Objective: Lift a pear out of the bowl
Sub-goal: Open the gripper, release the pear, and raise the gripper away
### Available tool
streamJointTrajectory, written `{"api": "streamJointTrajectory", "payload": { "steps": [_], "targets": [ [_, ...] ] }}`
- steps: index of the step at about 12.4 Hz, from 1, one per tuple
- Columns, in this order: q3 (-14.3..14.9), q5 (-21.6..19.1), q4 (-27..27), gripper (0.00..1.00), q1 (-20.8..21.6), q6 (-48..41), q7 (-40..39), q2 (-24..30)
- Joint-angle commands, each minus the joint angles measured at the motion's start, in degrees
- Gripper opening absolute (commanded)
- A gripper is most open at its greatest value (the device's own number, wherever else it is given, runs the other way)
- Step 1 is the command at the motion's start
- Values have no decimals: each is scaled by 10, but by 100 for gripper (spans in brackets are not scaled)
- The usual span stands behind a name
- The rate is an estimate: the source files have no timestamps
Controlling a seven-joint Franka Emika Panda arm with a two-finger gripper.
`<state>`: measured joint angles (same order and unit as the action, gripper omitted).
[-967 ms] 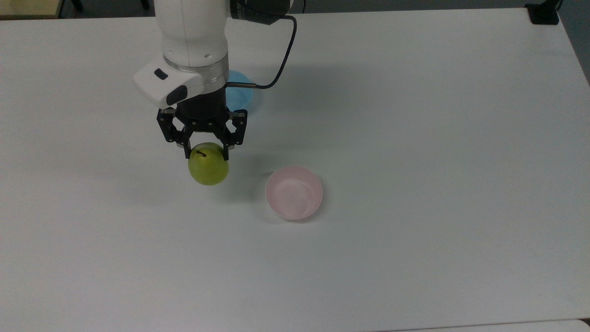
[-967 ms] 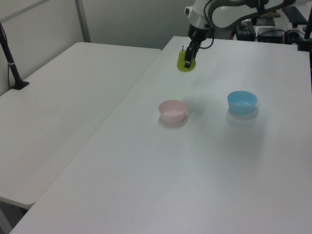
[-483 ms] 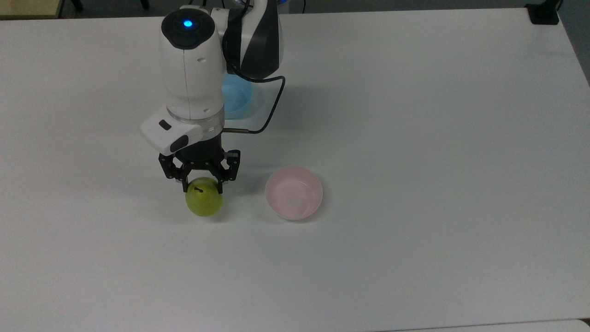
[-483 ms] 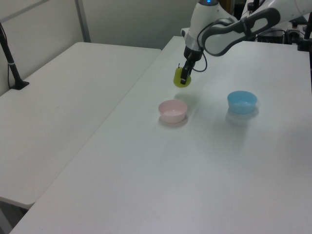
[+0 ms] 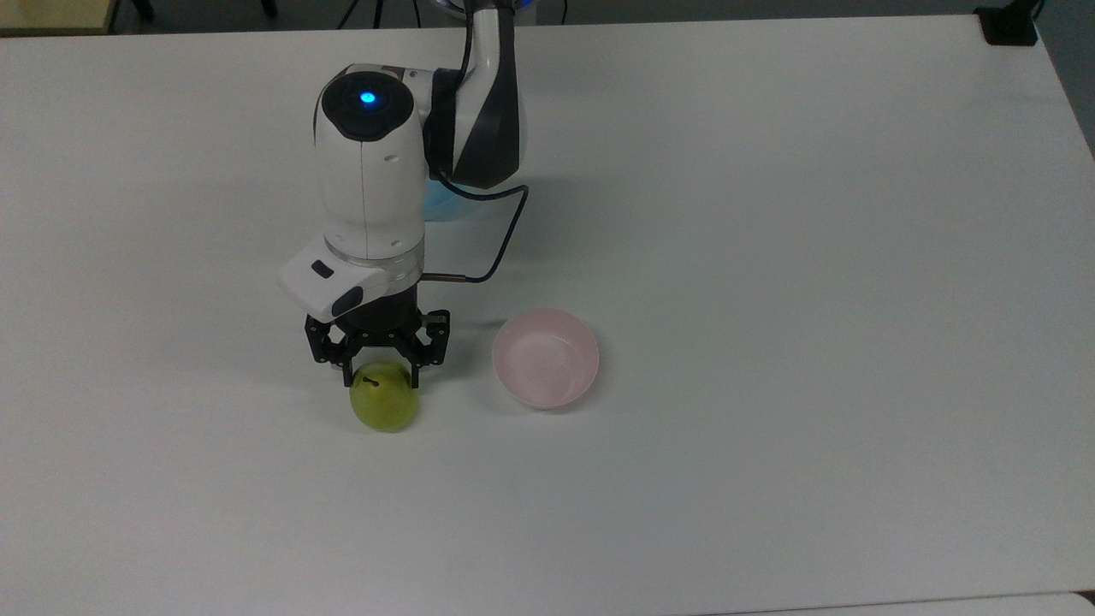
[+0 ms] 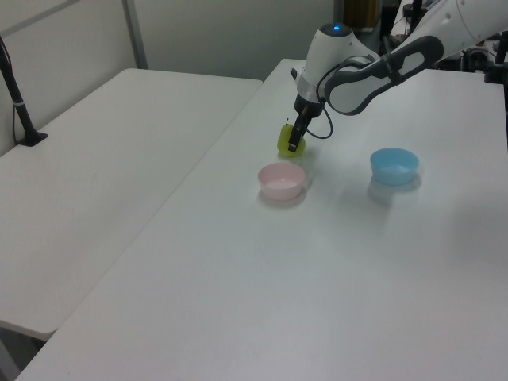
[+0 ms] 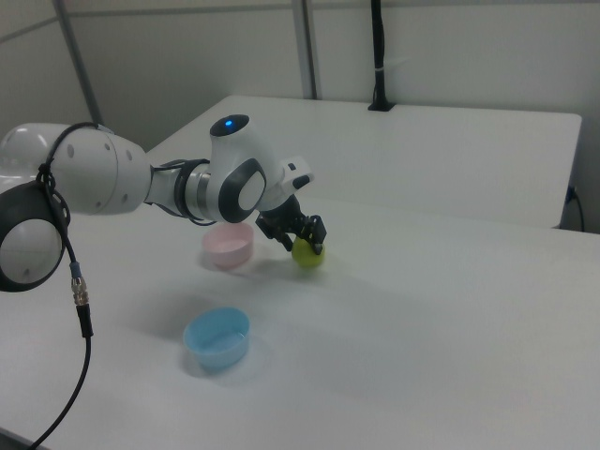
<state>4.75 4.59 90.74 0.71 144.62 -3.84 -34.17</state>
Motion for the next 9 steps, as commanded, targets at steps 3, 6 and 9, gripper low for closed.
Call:
{"api": "streamJointTrajectory", "payload": {
  "steps": [3, 6, 9],
  "targets": [
    [1, 6, 24, 100, 8, -67, 19, 87],
    [-4, 6, 22, 100, 26, -237, 56, 186],
    [-5, 3, 22, 100, 49, -355, 59, 249]
  ]
}}
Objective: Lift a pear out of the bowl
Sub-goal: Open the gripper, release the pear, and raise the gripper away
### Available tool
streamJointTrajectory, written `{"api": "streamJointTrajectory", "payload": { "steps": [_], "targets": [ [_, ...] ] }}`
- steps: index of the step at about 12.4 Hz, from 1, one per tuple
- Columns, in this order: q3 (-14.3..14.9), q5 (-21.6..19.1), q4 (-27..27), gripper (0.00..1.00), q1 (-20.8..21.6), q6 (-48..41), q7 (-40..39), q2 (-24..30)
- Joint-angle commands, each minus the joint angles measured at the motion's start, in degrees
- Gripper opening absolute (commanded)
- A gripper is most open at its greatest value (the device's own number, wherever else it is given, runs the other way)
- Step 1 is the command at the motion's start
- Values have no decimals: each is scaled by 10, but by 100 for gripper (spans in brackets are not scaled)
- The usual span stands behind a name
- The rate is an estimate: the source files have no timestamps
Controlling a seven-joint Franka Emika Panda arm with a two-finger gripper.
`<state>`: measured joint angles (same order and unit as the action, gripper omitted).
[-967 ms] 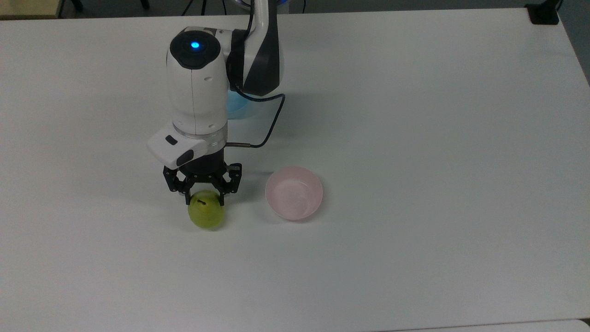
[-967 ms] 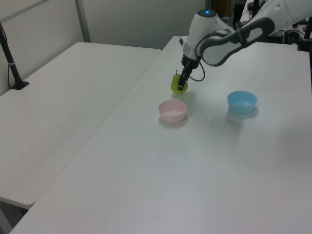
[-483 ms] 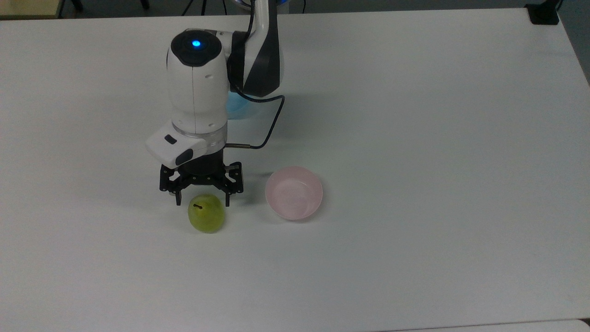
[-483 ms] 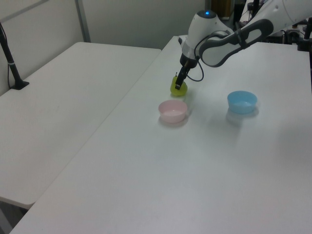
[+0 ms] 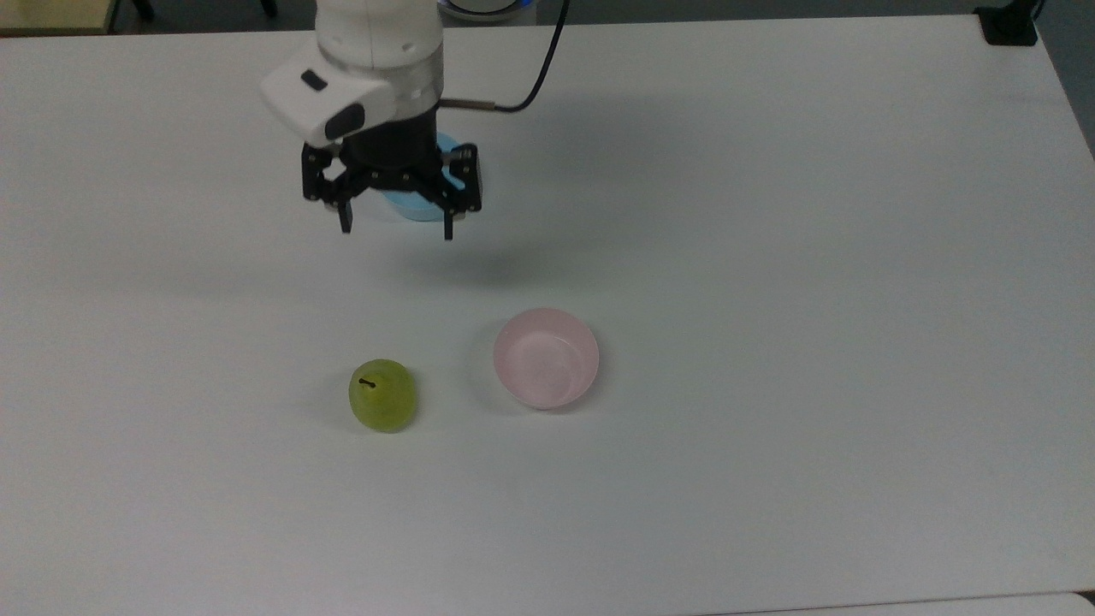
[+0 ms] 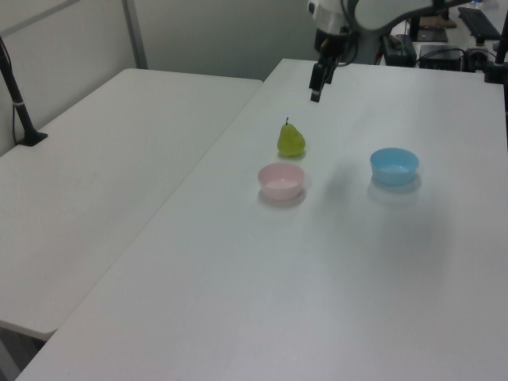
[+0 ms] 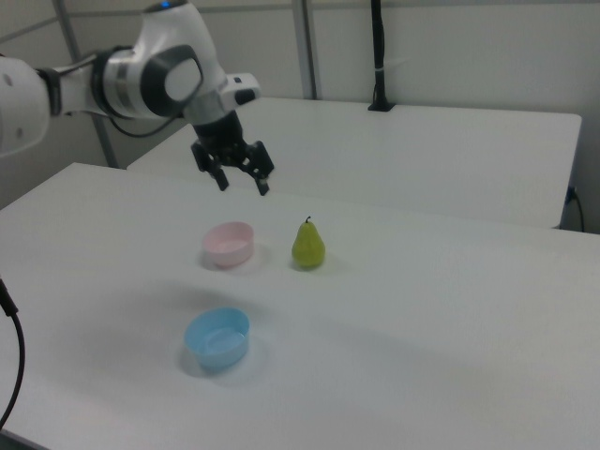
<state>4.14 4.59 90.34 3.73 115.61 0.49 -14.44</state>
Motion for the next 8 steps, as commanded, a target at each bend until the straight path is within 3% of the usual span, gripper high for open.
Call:
{"api": "streamJointTrajectory", "payload": {
  "steps": [1, 4, 8],
  "targets": [
    [1, -1, 26, 100, 20, -99, 20, 73],
    [3, -12, 27, 100, 20, -168, 25, 114],
    [4, -20, 27, 100, 19, -177, 25, 119]
  ]
}}
